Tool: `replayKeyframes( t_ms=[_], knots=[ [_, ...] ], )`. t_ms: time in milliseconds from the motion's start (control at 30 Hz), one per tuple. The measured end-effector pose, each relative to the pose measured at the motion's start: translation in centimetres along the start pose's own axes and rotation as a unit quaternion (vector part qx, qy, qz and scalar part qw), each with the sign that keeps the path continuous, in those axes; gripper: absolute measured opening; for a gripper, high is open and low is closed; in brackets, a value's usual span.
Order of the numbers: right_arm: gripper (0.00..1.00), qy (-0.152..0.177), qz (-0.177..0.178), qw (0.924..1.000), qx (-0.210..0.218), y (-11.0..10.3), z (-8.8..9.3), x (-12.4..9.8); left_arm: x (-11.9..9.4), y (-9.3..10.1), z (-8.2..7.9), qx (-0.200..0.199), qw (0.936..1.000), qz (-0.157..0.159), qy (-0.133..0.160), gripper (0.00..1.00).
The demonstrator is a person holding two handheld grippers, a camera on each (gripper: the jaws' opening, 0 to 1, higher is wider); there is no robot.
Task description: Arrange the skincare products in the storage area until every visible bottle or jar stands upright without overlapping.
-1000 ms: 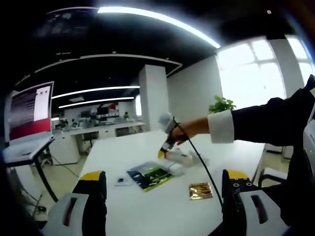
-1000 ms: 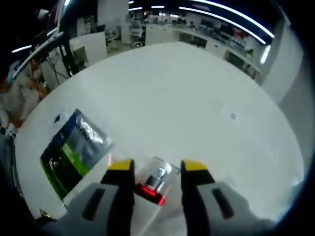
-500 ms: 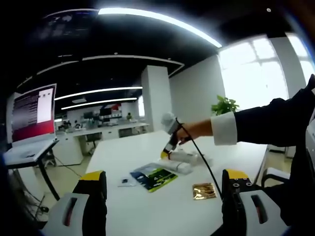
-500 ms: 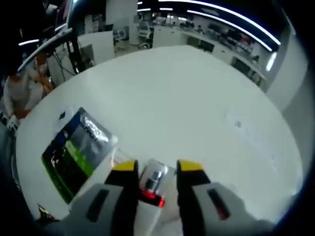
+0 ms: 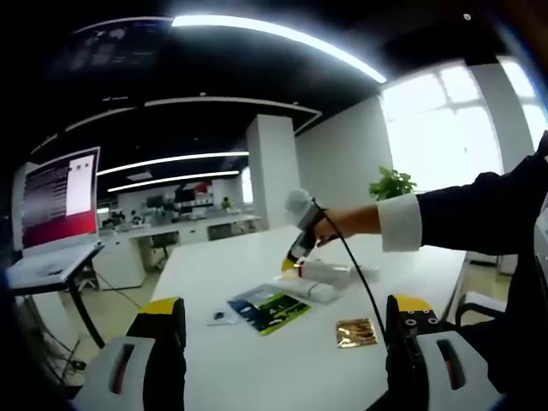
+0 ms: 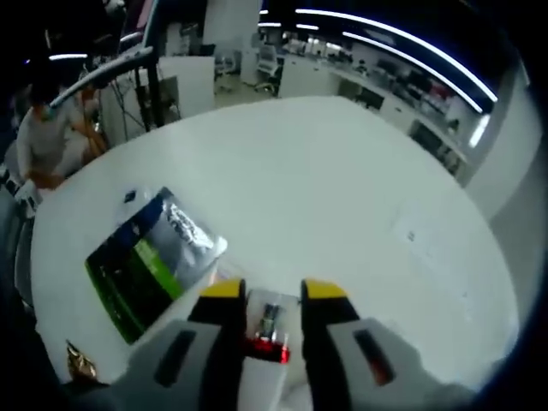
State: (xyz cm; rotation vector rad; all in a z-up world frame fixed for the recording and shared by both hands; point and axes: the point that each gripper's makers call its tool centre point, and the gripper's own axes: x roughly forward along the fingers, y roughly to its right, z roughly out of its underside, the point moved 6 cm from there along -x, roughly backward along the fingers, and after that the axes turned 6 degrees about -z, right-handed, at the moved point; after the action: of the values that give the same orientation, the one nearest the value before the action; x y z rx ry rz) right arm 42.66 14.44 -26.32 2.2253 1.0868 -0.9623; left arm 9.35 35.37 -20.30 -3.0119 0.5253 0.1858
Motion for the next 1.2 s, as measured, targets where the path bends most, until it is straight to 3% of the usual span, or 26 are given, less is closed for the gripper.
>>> replayKeyframes(
  t_ms=[300, 733, 967, 1200],
  knots=[
    [0.21, 0.015, -0.005, 0.9998, -0.015, -0.8, -0.1, -0.5, 0.0, 0.0, -0.1, 0.002, 1.0, -0.001, 0.001, 0.99],
    [0.21, -0.009, -0.013, 0.9984, -0.054, -2.4, -0.5, 0.1, 0.1, -0.2, 0.2, 0.004, 1.0, 0.002, -0.003, 0.99],
    [0.22, -0.034, 0.004, 0.9994, -0.011, -1.4, 0.5, 0.0, 0.2, -0.7, 0.5, 0.002, 1.0, 0.0, -0.006, 0.99],
    [0.22, -0.05, -0.009, 0.9986, 0.013, -1.1, 1.5, 0.4, 0.3, -1.0, 0.8, -0.003, 0.9999, -0.004, -0.011, 0.99]
  ],
)
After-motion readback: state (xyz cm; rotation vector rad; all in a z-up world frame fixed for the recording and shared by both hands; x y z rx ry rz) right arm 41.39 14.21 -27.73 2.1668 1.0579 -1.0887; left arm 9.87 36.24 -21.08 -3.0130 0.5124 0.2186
